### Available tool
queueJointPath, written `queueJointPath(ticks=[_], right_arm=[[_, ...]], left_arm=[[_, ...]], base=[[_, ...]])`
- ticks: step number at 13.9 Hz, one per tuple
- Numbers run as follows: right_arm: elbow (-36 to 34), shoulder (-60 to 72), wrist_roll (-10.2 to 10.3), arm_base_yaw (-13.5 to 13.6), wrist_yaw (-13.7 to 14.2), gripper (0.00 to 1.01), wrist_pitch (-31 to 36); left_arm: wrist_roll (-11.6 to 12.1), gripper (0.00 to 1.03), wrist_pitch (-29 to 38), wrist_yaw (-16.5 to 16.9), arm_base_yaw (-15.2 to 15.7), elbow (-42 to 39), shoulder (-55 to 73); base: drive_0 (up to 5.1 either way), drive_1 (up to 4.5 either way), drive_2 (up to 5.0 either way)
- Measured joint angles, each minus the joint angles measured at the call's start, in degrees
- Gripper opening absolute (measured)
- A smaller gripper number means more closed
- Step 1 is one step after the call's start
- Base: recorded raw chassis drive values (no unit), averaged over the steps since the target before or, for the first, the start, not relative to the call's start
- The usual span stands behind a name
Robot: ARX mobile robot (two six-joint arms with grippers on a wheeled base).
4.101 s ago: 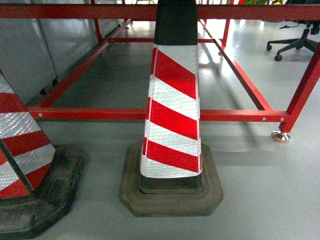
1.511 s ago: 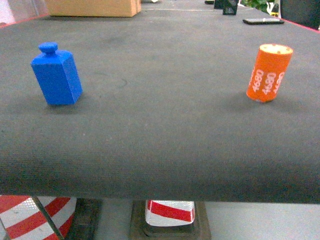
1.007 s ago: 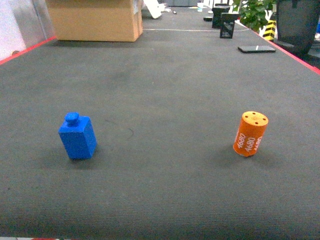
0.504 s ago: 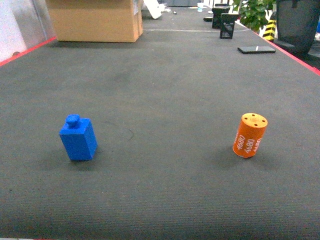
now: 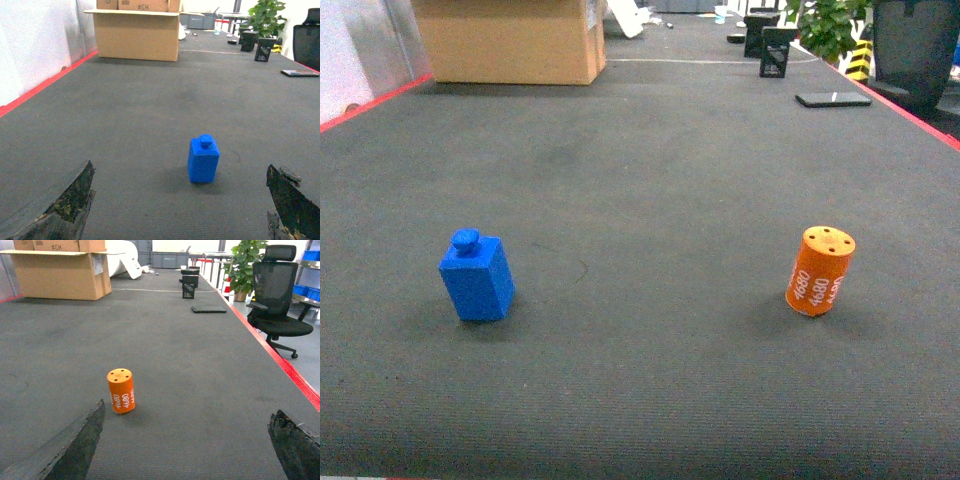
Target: Sort blue parts and orange caps into right shelf containers
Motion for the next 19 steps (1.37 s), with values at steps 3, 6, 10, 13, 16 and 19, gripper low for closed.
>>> queueJointPath(ticks=[3,6,10,13,16,19], right_arm=[[0.0,0.0,0.0,0.0,0.0,0.98,0.0],[0.0,0.0,0.0,0.0,0.0,0.98,0.0],[0.0,0.0,0.0,0.0,0.0,0.98,0.0],[0.0,0.0,0.0,0.0,0.0,0.98,0.0],[0.0,0.0,0.0,0.0,0.0,0.98,0.0],[0.0,0.0,0.0,0.0,0.0,0.98,0.0]], left_arm=[[0.0,0.98,0.0,0.0,0.0,0.0,0.0],[0.0,0.98,0.0,0.0,0.0,0.0,0.0],[0.0,0.98,0.0,0.0,0.0,0.0,0.0],[0.0,0.98,0.0,0.0,0.0,0.0,0.0],[0.0,0.98,0.0,0.0,0.0,0.0,0.0],[0.0,0.98,0.0,0.0,0.0,0.0,0.0]], base=[[0.0,0.00,0.0],[0.0,0.00,0.0],[0.0,0.00,0.0],[0.0,0.00,0.0],[0.0,0.00,0.0],[0.0,0.00,0.0]])
